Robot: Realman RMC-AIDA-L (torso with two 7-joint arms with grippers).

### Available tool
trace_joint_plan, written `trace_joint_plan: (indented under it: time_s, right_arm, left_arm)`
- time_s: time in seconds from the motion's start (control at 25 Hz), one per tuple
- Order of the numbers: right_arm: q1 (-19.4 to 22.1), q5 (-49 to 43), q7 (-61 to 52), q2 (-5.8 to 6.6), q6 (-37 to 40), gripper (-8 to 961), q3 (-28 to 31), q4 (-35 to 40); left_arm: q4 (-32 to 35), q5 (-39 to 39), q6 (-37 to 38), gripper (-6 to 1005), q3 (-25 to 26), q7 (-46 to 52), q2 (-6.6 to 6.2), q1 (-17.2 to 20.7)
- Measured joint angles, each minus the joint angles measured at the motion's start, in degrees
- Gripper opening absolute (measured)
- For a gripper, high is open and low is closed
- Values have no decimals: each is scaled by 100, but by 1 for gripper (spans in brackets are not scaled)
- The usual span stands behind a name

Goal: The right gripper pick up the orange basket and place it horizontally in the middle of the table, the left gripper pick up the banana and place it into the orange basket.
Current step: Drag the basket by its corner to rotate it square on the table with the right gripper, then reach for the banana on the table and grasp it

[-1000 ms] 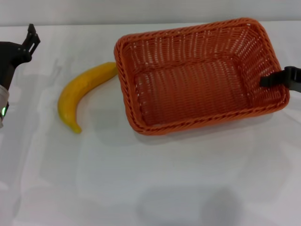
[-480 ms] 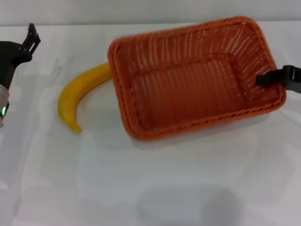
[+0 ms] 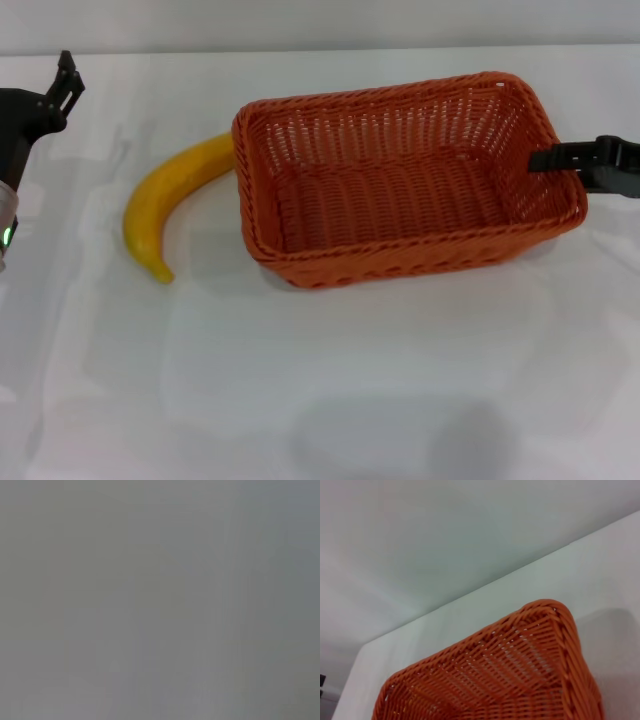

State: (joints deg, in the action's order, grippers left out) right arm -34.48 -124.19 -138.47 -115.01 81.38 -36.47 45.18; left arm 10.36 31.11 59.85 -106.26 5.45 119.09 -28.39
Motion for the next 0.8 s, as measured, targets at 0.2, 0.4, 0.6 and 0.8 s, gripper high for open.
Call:
trace_joint_plan:
  time_s: [0.2,0.4,0.6,0.8]
  right_arm:
    - [28,126,175,-2,-2,568,0,-87]
    - [72,316,524,-3,-14,677,24,-88]
    - [83,460,834,25,-182,801,73,-96]
    - [65,590,1193,75,-529,862,73,-142]
  left_arm:
    - [-8,0,0,892,0,0,0,0]
    - [-7,0,0,892,0,0,0,0]
    - [16,0,0,893,0,0,0,0]
    - [33,29,0,893,0,0,0,0]
